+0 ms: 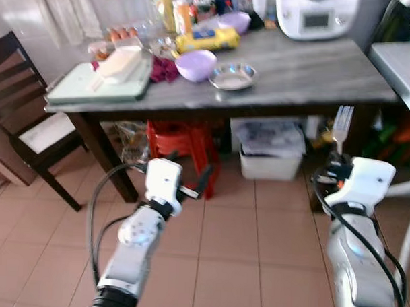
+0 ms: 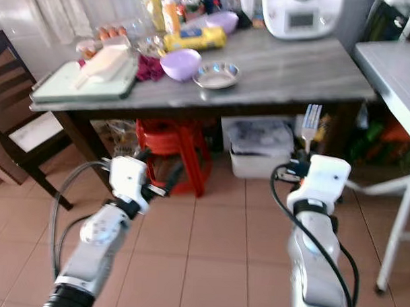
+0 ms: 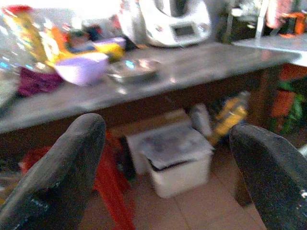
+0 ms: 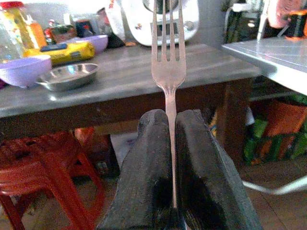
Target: Setting the table
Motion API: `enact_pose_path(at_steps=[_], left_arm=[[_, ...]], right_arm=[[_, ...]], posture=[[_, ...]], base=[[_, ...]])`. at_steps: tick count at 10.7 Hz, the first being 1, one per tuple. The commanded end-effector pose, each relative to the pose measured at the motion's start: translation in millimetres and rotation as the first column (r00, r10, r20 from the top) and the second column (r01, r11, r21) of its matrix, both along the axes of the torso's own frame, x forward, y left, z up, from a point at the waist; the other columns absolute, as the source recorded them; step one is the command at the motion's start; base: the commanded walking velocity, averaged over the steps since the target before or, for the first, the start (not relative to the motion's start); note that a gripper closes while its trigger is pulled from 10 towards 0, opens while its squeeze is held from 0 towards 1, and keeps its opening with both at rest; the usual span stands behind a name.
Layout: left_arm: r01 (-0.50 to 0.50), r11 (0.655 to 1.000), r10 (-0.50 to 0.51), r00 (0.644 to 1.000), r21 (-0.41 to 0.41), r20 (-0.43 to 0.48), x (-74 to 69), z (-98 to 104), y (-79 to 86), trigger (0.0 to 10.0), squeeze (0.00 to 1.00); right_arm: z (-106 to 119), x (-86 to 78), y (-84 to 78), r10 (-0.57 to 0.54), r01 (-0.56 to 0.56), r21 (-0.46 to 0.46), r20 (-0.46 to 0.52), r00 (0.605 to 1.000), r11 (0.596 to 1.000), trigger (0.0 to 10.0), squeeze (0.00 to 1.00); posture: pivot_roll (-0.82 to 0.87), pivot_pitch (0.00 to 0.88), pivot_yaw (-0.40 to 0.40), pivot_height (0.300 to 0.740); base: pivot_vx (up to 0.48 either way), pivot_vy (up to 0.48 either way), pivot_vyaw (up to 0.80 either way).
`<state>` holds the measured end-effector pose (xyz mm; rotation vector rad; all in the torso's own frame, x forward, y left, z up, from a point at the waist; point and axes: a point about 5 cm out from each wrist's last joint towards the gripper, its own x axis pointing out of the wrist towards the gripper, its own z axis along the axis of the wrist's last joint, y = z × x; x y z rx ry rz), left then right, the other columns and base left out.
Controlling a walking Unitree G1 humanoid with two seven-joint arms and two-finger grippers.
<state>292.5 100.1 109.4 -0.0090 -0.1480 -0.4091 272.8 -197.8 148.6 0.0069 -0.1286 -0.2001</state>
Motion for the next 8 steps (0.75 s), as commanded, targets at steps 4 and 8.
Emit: enact_pose_path(at_steps=[4, 8], left_arm=[[-0.134, 0.989, 0.136, 0.991, 0.058, -0.022, -3.6, -6.8, 28.8, 10.0, 0.0], [-0.203, 0.974, 0.207, 0.978, 0.1, -0.028, -4.0, -7.2, 45.0, 10.0, 0.0]], right_arm=[[5.8, -4.6, 14.2, 0.026, -0.026, -0.025, 0.034, 0.999, 0.999, 10.0, 0.0], [11.7, -0.2, 12.1, 0.031, -0.029, -0.052, 0.051, 0.998, 0.998, 10.0, 0.0]], posture=[[-0.16, 0.062, 0.125, 0.74], [-0.16, 0.06, 0.124, 0.74]], base=[[0.383, 0.0, 0.0], [0.368, 0.0, 0.0]])
